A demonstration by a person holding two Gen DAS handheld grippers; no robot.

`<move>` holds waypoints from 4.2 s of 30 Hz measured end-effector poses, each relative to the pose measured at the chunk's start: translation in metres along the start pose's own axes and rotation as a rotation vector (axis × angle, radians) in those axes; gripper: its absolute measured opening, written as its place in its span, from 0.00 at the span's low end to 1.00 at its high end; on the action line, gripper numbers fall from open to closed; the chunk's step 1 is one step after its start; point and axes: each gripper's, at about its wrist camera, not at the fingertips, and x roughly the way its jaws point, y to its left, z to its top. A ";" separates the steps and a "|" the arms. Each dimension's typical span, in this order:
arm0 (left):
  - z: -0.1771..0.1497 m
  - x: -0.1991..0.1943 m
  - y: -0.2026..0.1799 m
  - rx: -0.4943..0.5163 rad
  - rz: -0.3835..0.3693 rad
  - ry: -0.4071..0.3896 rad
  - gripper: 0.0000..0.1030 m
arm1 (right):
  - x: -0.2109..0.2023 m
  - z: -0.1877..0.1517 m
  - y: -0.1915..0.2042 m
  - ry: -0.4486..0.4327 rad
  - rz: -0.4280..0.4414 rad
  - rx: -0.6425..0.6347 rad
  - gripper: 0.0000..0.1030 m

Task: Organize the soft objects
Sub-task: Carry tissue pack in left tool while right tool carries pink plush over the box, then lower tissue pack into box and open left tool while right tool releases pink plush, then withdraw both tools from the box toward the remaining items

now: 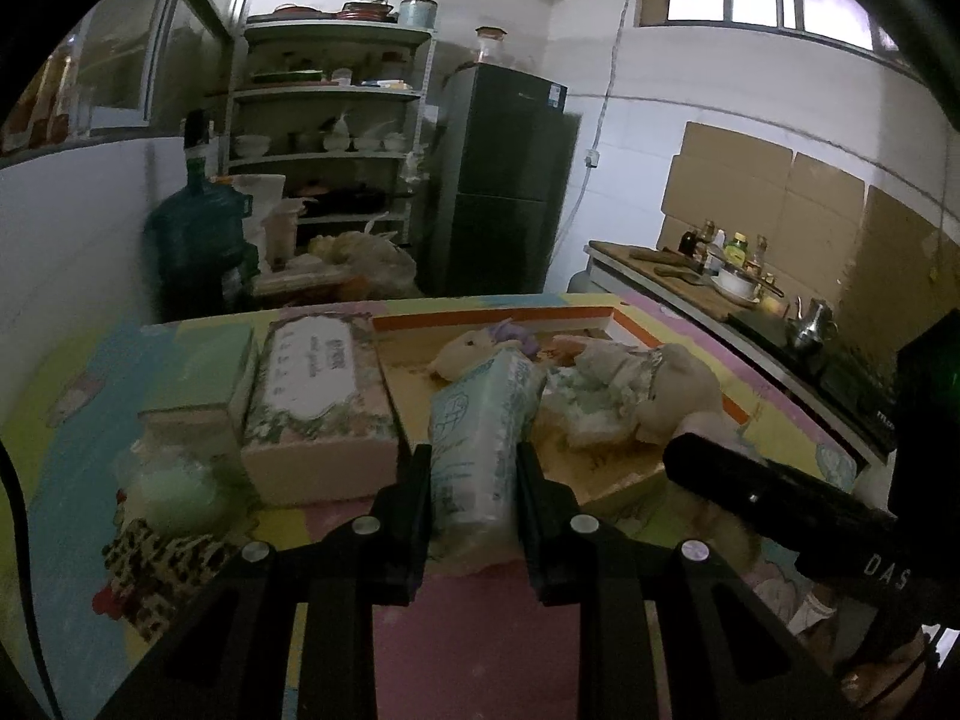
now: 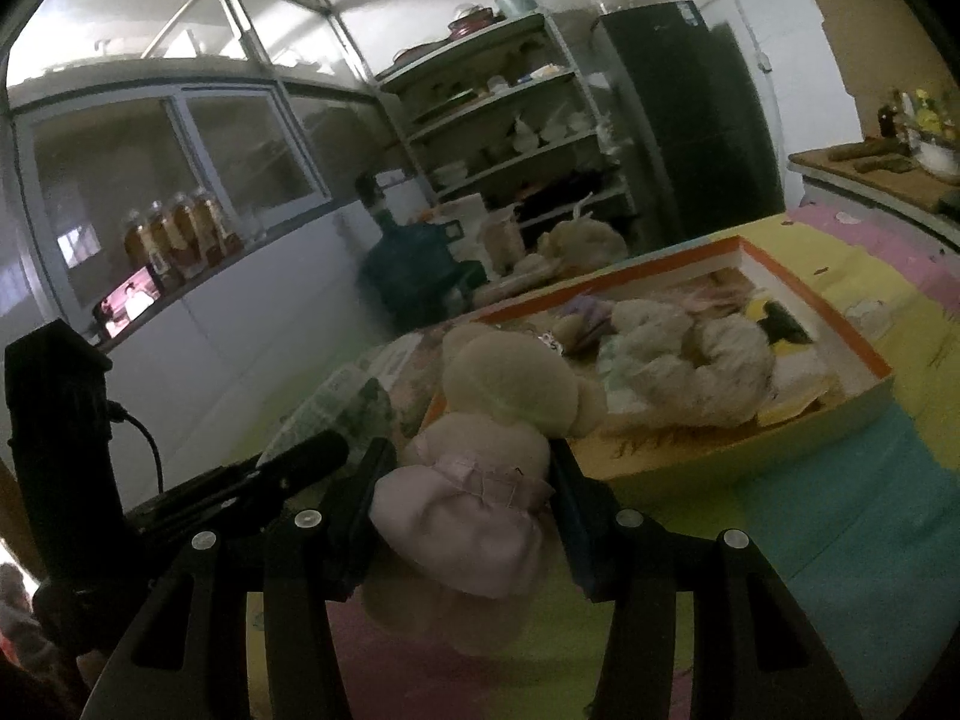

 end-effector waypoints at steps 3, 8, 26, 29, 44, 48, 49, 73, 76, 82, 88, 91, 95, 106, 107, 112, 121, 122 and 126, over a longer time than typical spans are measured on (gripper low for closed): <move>0.005 0.005 -0.004 0.007 -0.001 0.001 0.25 | -0.001 0.006 -0.007 -0.011 -0.009 0.001 0.51; 0.014 0.013 -0.013 0.020 -0.001 -0.001 0.25 | -0.005 0.015 -0.018 -0.030 -0.020 0.001 0.51; 0.055 0.055 -0.051 0.052 -0.053 -0.010 0.25 | -0.020 0.050 -0.076 -0.098 -0.115 0.020 0.51; 0.060 0.066 -0.057 0.054 -0.061 -0.004 0.25 | -0.019 0.057 -0.087 -0.100 -0.132 0.023 0.51; 0.073 0.131 -0.068 0.034 -0.045 0.064 0.25 | 0.026 0.073 -0.110 -0.001 -0.086 -0.014 0.51; 0.072 0.146 -0.066 0.025 -0.037 0.086 0.25 | 0.045 0.076 -0.111 0.041 -0.071 -0.027 0.51; 0.072 0.149 -0.066 0.023 -0.036 0.090 0.26 | 0.049 0.076 -0.112 0.052 -0.069 -0.029 0.51; 0.066 0.171 -0.059 -0.027 -0.056 0.147 0.45 | 0.076 0.070 -0.126 0.125 -0.077 0.002 0.65; 0.067 0.164 -0.058 -0.035 -0.068 0.129 0.60 | 0.069 0.070 -0.124 0.105 -0.086 0.000 0.68; 0.070 0.149 -0.059 -0.031 -0.078 0.100 0.63 | 0.053 0.072 -0.123 0.058 -0.088 0.005 0.68; 0.067 0.136 -0.061 -0.024 -0.071 0.089 0.63 | 0.039 0.072 -0.119 0.035 -0.092 0.012 0.68; 0.066 0.125 -0.060 -0.018 -0.058 0.076 0.63 | 0.033 0.071 -0.113 0.029 -0.092 0.007 0.68; 0.065 0.111 -0.056 -0.012 -0.038 0.056 0.64 | 0.026 0.069 -0.102 0.022 -0.083 -0.007 0.68; 0.056 0.073 -0.034 -0.036 0.005 0.019 0.72 | 0.014 0.063 -0.070 0.012 -0.057 -0.037 0.68; 0.054 0.069 -0.031 -0.043 0.015 0.015 0.72 | 0.013 0.062 -0.066 0.012 -0.055 -0.041 0.68; 0.051 0.054 -0.017 -0.069 0.047 0.003 0.72 | 0.010 0.059 -0.049 0.012 -0.044 -0.057 0.68; 0.040 0.026 0.004 -0.085 0.096 -0.010 0.72 | 0.008 0.051 -0.015 0.018 -0.024 -0.092 0.68; 0.039 0.023 0.006 -0.087 0.100 -0.012 0.72 | 0.007 0.050 -0.012 0.018 -0.021 -0.095 0.68; 0.034 0.008 0.016 -0.099 0.125 -0.024 0.72 | 0.006 0.045 0.002 0.019 -0.009 -0.104 0.68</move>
